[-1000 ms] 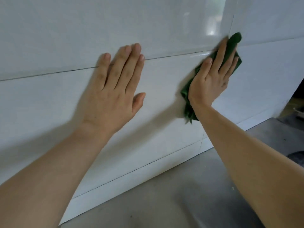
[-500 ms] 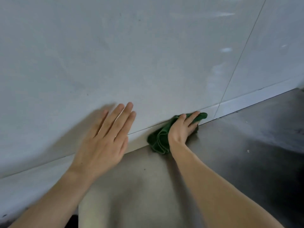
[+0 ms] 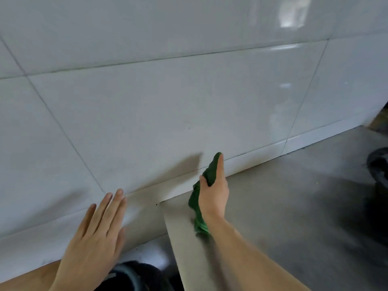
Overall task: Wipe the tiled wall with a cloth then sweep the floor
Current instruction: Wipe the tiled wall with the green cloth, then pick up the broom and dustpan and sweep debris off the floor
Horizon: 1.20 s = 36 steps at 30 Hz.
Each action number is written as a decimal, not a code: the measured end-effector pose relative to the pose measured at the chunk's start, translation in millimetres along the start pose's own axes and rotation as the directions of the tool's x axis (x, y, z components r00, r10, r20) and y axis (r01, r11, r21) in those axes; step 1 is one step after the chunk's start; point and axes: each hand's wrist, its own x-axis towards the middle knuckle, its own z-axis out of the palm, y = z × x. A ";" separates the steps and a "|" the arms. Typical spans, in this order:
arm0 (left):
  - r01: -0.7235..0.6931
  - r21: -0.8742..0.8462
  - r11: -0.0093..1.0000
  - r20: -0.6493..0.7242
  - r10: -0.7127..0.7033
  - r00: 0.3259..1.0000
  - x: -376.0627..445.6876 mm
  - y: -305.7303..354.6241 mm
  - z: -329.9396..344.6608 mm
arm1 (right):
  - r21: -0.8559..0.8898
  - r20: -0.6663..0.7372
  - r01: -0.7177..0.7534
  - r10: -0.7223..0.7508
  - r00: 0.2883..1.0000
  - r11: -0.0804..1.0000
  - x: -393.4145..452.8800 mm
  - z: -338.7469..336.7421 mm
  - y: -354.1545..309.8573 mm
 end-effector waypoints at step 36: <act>0.016 -0.317 0.948 0.454 0.137 0.881 -206.3 3.1 -191.4 | -0.875 0.394 0.299 0.202 0.897 0.380 -322.3 -146.6 -51.1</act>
